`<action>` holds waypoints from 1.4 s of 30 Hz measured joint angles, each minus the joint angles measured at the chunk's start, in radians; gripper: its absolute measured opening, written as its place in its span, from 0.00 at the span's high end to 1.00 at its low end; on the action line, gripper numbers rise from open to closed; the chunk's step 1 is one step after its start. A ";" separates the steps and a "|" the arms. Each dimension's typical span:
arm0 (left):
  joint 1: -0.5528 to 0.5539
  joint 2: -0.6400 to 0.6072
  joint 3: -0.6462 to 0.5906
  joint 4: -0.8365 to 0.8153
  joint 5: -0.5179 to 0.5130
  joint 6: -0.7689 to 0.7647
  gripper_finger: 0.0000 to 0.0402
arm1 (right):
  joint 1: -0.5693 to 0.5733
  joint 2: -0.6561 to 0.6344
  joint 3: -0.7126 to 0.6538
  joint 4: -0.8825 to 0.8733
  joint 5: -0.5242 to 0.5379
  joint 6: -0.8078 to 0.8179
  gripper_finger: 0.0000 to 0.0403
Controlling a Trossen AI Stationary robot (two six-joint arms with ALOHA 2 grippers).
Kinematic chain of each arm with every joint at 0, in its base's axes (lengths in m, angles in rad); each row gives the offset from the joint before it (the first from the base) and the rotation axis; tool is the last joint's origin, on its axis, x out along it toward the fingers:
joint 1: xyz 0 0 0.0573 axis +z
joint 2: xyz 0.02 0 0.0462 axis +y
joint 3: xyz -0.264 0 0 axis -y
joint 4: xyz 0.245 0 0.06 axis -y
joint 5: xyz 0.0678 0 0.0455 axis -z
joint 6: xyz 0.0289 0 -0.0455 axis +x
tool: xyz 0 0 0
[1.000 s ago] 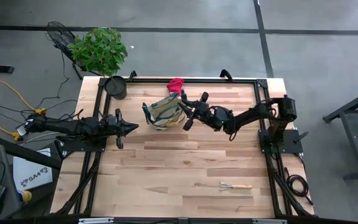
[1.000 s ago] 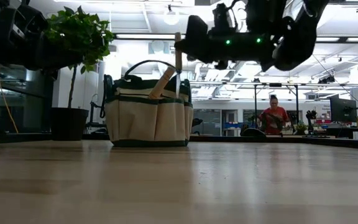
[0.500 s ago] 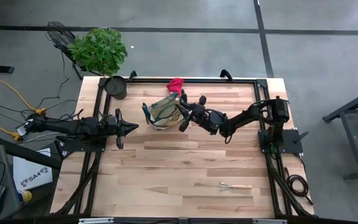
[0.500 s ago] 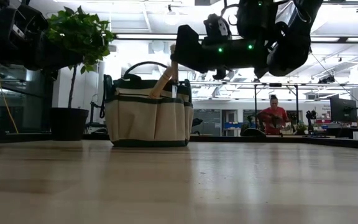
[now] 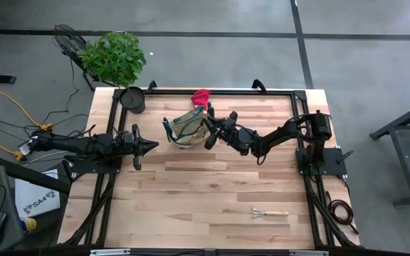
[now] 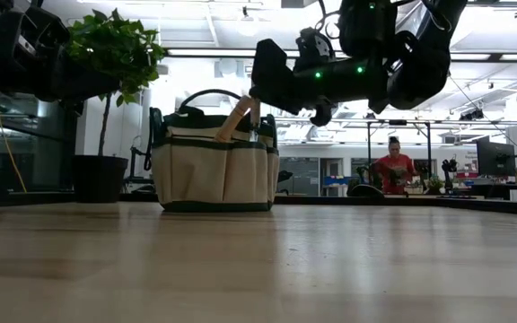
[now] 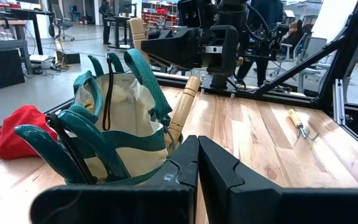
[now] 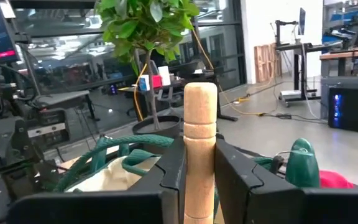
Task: Pick & Place Garden tools in Gardening bag
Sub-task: Put the trowel into the gardening bag
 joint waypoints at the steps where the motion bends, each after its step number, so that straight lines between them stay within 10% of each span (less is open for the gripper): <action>1: 0.000 0.000 0.000 0.000 0.000 0.000 0.99 | 0.000 0.000 0.000 0.000 0.008 0.001 0.88; 42: 0.000 0.000 0.000 0.000 0.000 0.000 0.99 | -0.039 -0.001 0.000 -0.100 -0.053 0.057 0.66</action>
